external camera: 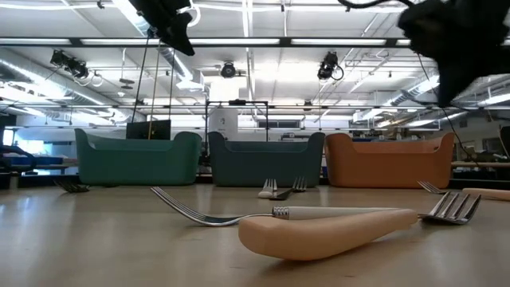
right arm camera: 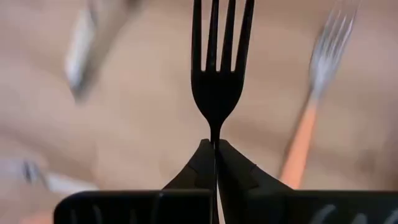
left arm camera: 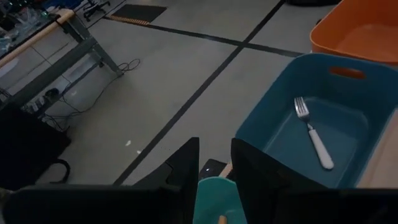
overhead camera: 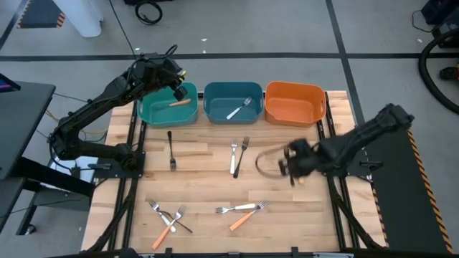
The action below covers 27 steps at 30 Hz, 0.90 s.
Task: Sort silverware by color (type)
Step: Put the black fork into the orange bin
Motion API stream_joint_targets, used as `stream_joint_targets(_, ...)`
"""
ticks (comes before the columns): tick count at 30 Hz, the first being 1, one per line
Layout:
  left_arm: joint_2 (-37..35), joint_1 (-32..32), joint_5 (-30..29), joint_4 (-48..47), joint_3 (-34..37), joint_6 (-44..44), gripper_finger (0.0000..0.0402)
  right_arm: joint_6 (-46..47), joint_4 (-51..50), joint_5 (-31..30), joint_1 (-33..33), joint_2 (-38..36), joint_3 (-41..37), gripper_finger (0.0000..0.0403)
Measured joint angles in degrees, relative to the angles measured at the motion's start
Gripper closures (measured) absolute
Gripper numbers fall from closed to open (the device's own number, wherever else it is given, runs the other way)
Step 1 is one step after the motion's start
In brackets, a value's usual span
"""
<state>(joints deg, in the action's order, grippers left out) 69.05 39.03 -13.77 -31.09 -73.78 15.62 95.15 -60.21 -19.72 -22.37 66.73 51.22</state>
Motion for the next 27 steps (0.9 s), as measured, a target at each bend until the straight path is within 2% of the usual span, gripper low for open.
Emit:
stream_joint_targets(7, -0.02, -0.03, 0.64, -0.32, 0.0, -3.17, 0.0299, -25.68, 1.89, -19.17, 19.38, -10.23, 0.04, 0.0396)
stream_joint_targets(11, -0.02, -0.03, 0.64, -1.94, 0.0, -6.74, 0.0299, -47.99, 7.66, -26.69, 30.51, -13.36, 0.07, 0.0396)
stream_joint_targets(13, 0.0, -0.03, 0.64, -2.83, 0.0, -9.73, 0.0299, -59.96, 12.86, -27.96, 35.98, -14.05, 0.09, 0.0396)
stream_joint_targets(15, 0.0, -0.21, 0.67, -3.95, 0.0, -13.94, 0.0299, -71.9, 18.5, -27.15, 41.42, -14.1, 0.11, 0.0396)
stream_joint_targets(19, 0.0, -1.42, 0.6, -4.54, 0.0, -20.84, 0.0299, -90.05, 23.86, -19.23, 51.65, -12.19, 0.11, 0.0396)
stream_joint_targets(23, 0.0, -3.55, 0.64, -4.54, 0.0, -23.07, 0.0299, -99.01, 22.41, -10.29, 59.73, -8.97, 0.11, 0.0396)
stream_joint_targets(27, 0.0, -5.58, 0.64, -4.52, 0.0, -23.76, 0.0299, -107.1, 21.63, -3.38, 64.31, -5.39, 0.11, 0.0396)
